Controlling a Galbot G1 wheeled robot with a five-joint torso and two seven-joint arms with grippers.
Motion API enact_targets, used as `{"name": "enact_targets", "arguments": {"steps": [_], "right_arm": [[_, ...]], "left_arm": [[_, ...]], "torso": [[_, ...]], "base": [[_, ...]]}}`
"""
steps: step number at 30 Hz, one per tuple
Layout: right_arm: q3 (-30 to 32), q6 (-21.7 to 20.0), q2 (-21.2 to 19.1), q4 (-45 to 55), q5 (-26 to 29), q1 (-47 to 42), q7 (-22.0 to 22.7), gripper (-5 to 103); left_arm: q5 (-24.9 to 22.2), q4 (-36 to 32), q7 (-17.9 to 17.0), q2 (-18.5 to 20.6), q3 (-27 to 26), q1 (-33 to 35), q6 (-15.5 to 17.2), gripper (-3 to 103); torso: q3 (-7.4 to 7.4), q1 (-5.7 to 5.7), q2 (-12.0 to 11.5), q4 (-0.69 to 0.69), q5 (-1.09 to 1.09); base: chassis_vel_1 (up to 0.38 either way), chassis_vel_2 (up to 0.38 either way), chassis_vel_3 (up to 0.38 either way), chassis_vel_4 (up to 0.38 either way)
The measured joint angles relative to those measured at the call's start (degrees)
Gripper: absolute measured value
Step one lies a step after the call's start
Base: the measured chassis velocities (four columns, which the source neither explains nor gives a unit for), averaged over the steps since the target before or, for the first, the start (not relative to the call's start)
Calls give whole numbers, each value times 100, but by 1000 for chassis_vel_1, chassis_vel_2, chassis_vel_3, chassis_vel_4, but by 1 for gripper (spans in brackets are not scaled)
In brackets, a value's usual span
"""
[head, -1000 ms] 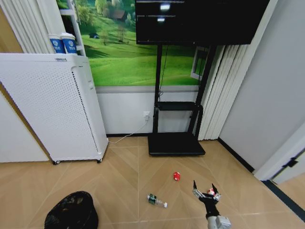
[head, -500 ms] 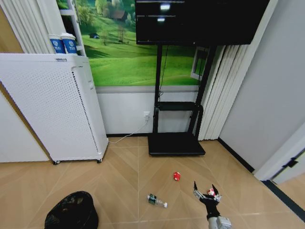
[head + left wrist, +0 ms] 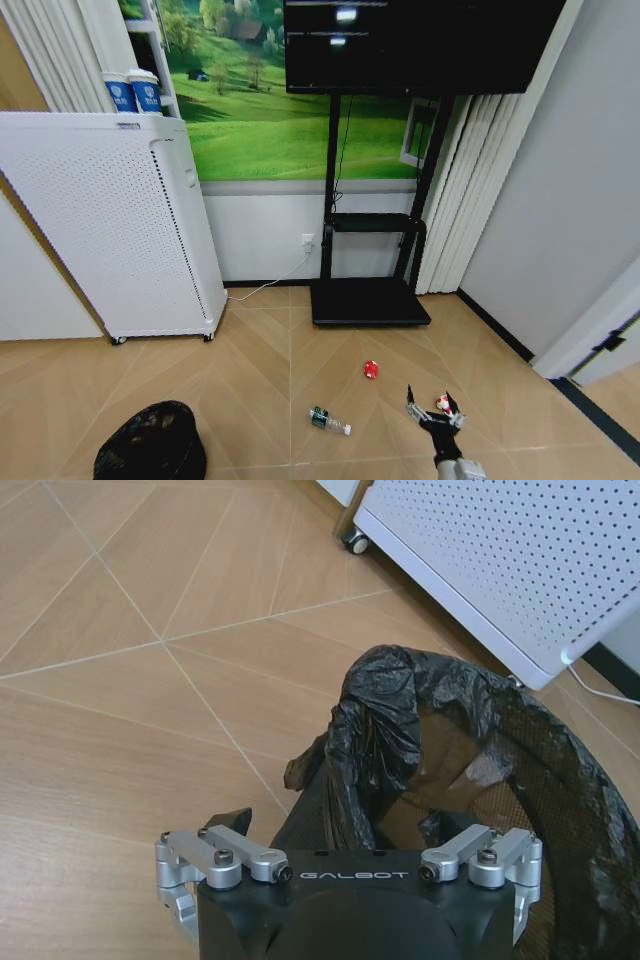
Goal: Pick up the trash bin and place the garbage on the floor into it.
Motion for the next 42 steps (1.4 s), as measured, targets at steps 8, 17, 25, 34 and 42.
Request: {"name": "enact_targets", "arguments": {"steps": [8,17,25,34,42], "right_arm": [[20,7,-11,21,109,-49,-42,100],[44,4,14,12,161,-60,-40,100],[31,2,15,11,161,-55,-35,100],[32,2,32,-16,133,-58,-12,100],[-225,-62,5,-222,-375,68,69,100]], "left_arm": [[-48,356,-104,135,18,-473,-87,74],[-48,347,-129,139,54,-472,-73,42],[-3,326,-116,117,91,-450,-68,9],[927,410,702,124,108,-426,-711,7],[3103,414,1738,270,-50,-488,-2485,7]], "torso": [[1,1,2,-1,0],[2,1,2,0,0],[2,1,3,-1,0],[2,1,3,0,0],[2,1,3,-2,-1]], "base": [[0,0,0,0],[0,0,0,0],[0,0,0,0],[0,0,0,0],[0,0,0,0]]}}
